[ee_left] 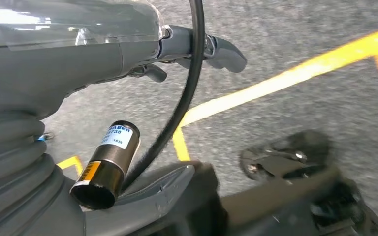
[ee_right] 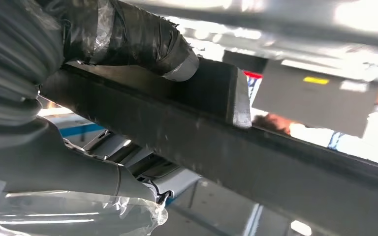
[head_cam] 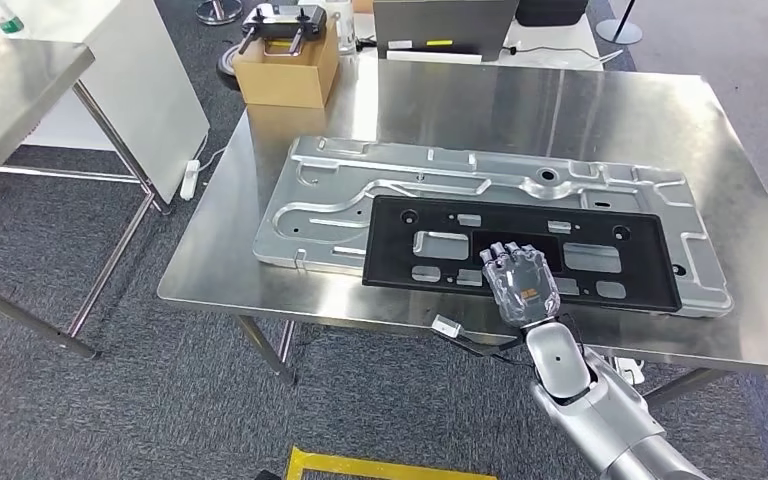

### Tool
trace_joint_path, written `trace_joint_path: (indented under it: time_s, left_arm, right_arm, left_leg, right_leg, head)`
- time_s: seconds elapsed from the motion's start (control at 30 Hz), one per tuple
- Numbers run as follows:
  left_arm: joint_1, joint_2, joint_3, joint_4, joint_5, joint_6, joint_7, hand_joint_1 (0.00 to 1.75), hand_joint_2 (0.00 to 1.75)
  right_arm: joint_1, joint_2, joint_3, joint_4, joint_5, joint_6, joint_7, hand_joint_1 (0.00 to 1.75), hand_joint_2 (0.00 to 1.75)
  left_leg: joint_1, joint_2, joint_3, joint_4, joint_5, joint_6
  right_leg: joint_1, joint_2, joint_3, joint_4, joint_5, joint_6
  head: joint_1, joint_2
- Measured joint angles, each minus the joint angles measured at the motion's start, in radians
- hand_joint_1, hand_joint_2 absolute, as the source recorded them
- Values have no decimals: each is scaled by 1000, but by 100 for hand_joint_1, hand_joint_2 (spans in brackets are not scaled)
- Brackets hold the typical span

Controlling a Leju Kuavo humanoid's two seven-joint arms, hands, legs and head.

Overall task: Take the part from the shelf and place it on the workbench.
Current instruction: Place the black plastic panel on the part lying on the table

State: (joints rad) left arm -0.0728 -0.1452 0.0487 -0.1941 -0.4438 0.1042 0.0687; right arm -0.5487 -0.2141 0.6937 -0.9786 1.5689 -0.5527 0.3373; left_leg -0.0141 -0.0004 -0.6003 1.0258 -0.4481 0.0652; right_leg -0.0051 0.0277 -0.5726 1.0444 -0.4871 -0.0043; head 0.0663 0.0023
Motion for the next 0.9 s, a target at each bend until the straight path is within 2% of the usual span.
trace_joint_path:
  time_s: [0.07, 0.1, 0.13, 0.2, 0.23, 0.27, 0.3, 0.33, 0.37, 0.4, 0.43, 0.53, 0.6, 0.63, 0.7, 0.73, 0.77, 0.8, 0.87, 0.9]
  left_arm:
    - [4, -1, 0, 0, 0, 0, 1, 0, 175]
    - [7, -1, 0, 0, -1, 1, 1, 0, 175]
    - [10, -2, 1, 0, -1, 1, 1, 0, 175]
    - [11, -4, 1, 0, -3, 2, 1, 0, 175]
    - [12, -4, 1, 0, -3, 2, 1, 0, 175]
    - [13, -4, 1, 0, -4, 2, 1, 0, 175]
    - [14, -4, 2, 0, -4, 2, 1, 0, 175]
    - [15, -5, 2, 0, -4, 2, 1, 0, 175]
    - [16, -4, 2, 0, -5, 3, 1, 0, 175]
    - [15, -4, 3, 0, -6, 3, 1, 0, 175]
    - [14, -4, 3, 0, -7, 3, 1, 0, 175]
    - [9, -4, 6, 0, -8, 3, 1, 0, 175]
    - [5, -4, 8, 0, -8, 4, 1, 0, 175]
    - [4, -4, 8, 0, -8, 4, 1, 0, 175]
    - [3, -4, 10, 0, -8, 5, 1, 0, 175]
    - [2, -3, 12, 0, -8, 6, 1, 0, 175]
    - [2, -3, 13, 0, -9, 7, 1, 0, 175]
    - [3, -3, 15, 0, -10, 9, -1, 0, 175]
    - [8, 0, 17, 0, -16, 12, -12, 0, 175]
    - [10, 3, 17, 0, -20, 14, -19, 0, 175]
  right_arm:
    - [2, 0, 3, 2, 0, 0, -1, 162, 175]
    - [0, 0, 4, 2, 0, 0, -1, 162, 175]
    - [-2, 1, 5, 3, 0, 0, -1, 162, 175]
    - [-4, 1, 7, 6, 0, 0, -2, 162, 175]
    - [-2, 2, 9, 8, 0, 1, -3, 162, 175]
    - [0, 1, 10, 10, 0, 1, -3, 162, 175]
    - [1, 2, 12, 12, 0, 1, -3, 162, 175]
    - [1, 1, 13, 13, 0, 0, -3, 162, 175]
    - [1, 2, 13, 14, 0, 0, -3, 162, 175]
    - [0, 2, 14, 15, 0, 0, -4, 162, 175]
    - [0, 2, 14, 16, 0, 0, -4, 162, 175]
    - [2, 5, 15, 18, 0, 0, -8, 162, 175]
    - [-1, 6, 14, 19, 0, -1, -9, 162, 175]
    - [-3, 7, 14, 19, 0, -1, -9, 162, 175]
    - [-3, 9, 14, 19, 0, -1, -11, 162, 175]
    - [-1, 10, 14, 19, 0, -1, -13, 162, 175]
    - [1, 11, 14, 19, 0, -1, -15, 162, 175]
    - [3, 12, 14, 19, 0, -1, -16, 162, 175]
    - [4, 13, 14, 19, 0, -1, -16, 162, 175]
    - [4, 14, 14, 20, 0, -2, -16, 122, 175]
  left_leg:
    - [6, 2, 27, -34, 1, 0]
    - [11, 3, 42, -45, 2, -1]
    - [12, 4, 52, -51, 1, -3]
    - [16, 4, 62, -52, -7, -6]
    - [18, 3, 67, -51, -14, -9]
    - [21, 2, 74, -49, -21, -13]
    - [26, 2, 83, -46, -30, -19]
    - [30, 2, 93, -41, -42, -27]
    - [33, 2, 102, -36, -53, -35]
    - [34, 2, 106, -31, -63, -44]
    - [34, 3, 106, -28, -72, -52]
    - [32, 6, 109, -17, -88, -69]
    - [35, 7, 93, 30, -104, -76]
    - [35, 6, 65, 82, -121, -78]
    - [35, 6, -17, 213, -168, -80]
    - [34, 6, -55, 262, -180, -79]
    - [33, 6, -78, 279, -174, -75]
    - [30, 6, -84, 260, -145, -69]
    - [20, 4, -55, 143, -48, -48]
    - [14, 3, -39, 85, -17, -37]
  right_leg:
    - [0, -7, 0, 17, -1, 10]
    - [0, -10, -10, 40, -15, 13]
    - [-3, -14, -33, 84, -38, 18]
    - [-9, -16, -106, 198, -82, 27]
    - [-13, -16, -138, 236, -87, 34]
    - [-19, -17, -153, 239, -70, 40]
    - [-24, -20, -150, 205, -32, 48]
    - [-30, -24, -133, 141, 18, 54]
    - [-31, -28, -115, 85, 54, 59]
    - [-29, -31, -99, 36, 72, 57]
    - [-26, -32, -92, 12, 77, 50]
    - [-21, -28, -89, 10, 61, 14]
    - [-21, -26, -77, 10, 52, -2]
    - [-20, -24, -70, 8, 47, -7]
    - [-15, -23, -59, 8, 37, -15]
    - [-12, -22, -52, 8, 32, -17]
    - [-8, -21, -45, 9, 27, -19]
    - [-5, -19, -37, 9, 22, -19]
    - [-1, -15, -19, 7, 11, -19]
    - [0, -13, -13, 5, 8, -18]
  head:
    - [0, 0]
    - [0, 0]
    - [1, 0]
    - [1, 0]
    - [1, 0]
    - [1, 0]
    - [1, 0]
    - [1, 0]
    - [2, 0]
    - [3, 0]
    - [2, 0]
    - [-3, 0]
    - [-3, 0]
    - [-4, 0]
    - [-5, 0]
    - [-5, 0]
    - [-5, 0]
    - [-5, 0]
    - [-5, 0]
    - [-4, 0]
